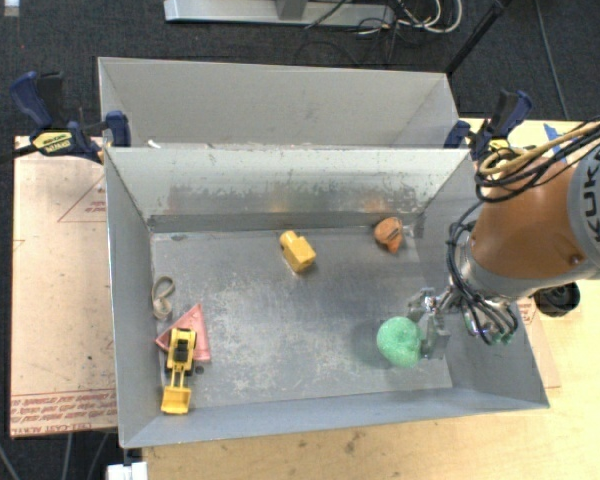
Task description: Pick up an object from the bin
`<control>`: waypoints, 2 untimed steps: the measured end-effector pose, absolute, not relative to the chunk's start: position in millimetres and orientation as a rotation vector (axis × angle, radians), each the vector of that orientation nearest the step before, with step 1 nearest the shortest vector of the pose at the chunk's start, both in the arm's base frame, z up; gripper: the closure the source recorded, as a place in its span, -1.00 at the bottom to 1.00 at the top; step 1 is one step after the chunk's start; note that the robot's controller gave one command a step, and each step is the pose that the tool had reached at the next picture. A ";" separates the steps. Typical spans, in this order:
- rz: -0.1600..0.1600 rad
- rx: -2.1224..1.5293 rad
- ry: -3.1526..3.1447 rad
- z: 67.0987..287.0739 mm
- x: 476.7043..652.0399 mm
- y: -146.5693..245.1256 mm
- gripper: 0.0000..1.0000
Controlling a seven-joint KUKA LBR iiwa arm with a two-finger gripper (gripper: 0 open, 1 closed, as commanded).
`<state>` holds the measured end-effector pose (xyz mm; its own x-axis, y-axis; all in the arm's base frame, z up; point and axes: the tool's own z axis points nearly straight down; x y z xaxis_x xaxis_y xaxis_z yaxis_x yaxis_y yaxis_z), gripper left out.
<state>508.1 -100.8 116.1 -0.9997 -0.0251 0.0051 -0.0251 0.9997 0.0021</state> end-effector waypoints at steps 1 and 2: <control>0.001 0.041 -3.147 97.3 511.1 -104.8 1.00; 0.000 0.043 -3.144 84.1 505.4 -103.6 1.00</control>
Offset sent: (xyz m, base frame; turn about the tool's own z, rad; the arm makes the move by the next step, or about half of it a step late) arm -0.0201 0.0059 -0.0461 -0.0137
